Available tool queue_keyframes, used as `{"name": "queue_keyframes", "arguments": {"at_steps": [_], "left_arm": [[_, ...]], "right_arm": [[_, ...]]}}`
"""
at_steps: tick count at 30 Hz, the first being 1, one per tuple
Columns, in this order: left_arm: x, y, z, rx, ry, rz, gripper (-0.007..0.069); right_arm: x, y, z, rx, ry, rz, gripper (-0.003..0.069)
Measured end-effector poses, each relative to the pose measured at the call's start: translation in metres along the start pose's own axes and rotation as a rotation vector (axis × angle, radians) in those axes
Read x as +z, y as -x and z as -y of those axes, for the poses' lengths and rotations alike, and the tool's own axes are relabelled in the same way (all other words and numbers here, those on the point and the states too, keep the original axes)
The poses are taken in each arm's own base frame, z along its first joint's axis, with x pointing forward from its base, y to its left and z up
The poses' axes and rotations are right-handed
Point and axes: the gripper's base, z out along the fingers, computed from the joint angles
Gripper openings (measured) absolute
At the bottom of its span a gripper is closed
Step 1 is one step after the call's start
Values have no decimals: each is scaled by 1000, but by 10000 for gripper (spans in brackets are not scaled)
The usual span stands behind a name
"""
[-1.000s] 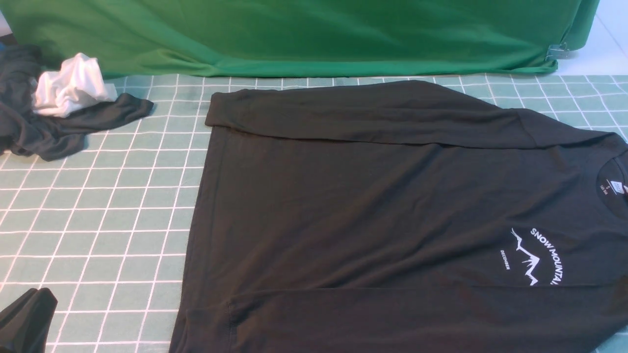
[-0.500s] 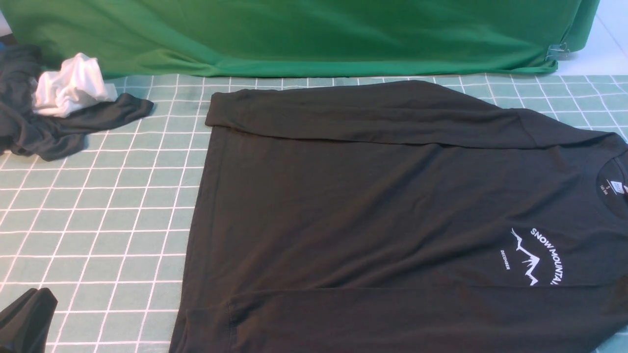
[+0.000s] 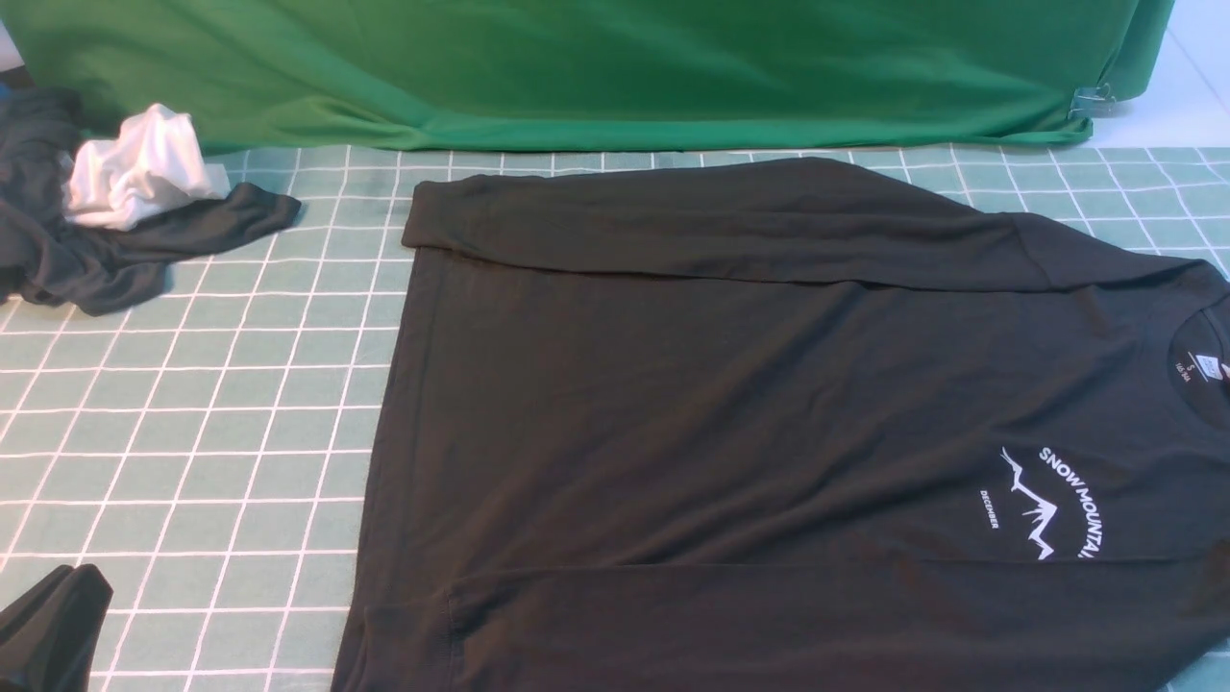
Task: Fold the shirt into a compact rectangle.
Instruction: 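Grasp the left edge of the dark T-shirt lying flat on the table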
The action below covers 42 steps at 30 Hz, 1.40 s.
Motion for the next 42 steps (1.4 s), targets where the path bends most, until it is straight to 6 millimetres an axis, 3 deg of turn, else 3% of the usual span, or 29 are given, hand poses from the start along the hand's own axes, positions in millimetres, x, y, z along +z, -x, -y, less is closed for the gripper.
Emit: {"name": "queue_keyframes", "arguments": {"at_steps": [12, 17, 20, 23, 25, 32, 35, 37, 40, 41, 42], "left_arm": [[0, 0, 0, 38, 5, 1, 16], [0, 5, 1, -20, -7, 51, 16], [-1, 9, 4, -435, -66, 93, 16], [-1, 11, 7, -840, -120, 82, 16], [-1, 11, 7, -921, -131, 80, 16], [-1, 13, 6, -890, -123, 104, 16], [-2, 17, 4, -988, -134, 152, 16], [-8, 35, 6, -1015, -171, 202, 16], [-24, 76, 13, -916, -231, 276, 16], [-26, 81, 15, -897, -234, 266, 16], [-29, 101, 20, -833, -234, 228, 16]], "right_arm": [[0, 2, 0, 1, 1, 21, 244], [-1, 11, -2, 271, 34, 120, 244], [-1, 16, -2, 718, 82, 161, 244], [-2, 17, -2, 921, 103, 162, 244], [-2, 17, -2, 967, 108, 168, 244], [-2, 20, -1, 979, 115, 200, 230], [-3, 24, 1, 950, 118, 248, 132], [-8, 39, 2, 861, 121, 287, 47], [-18, 83, 5, 672, 118, 324, 22], [-20, 87, 5, 672, 121, 338, 22], [-22, 112, 5, 527, 111, 270, 19]]}}
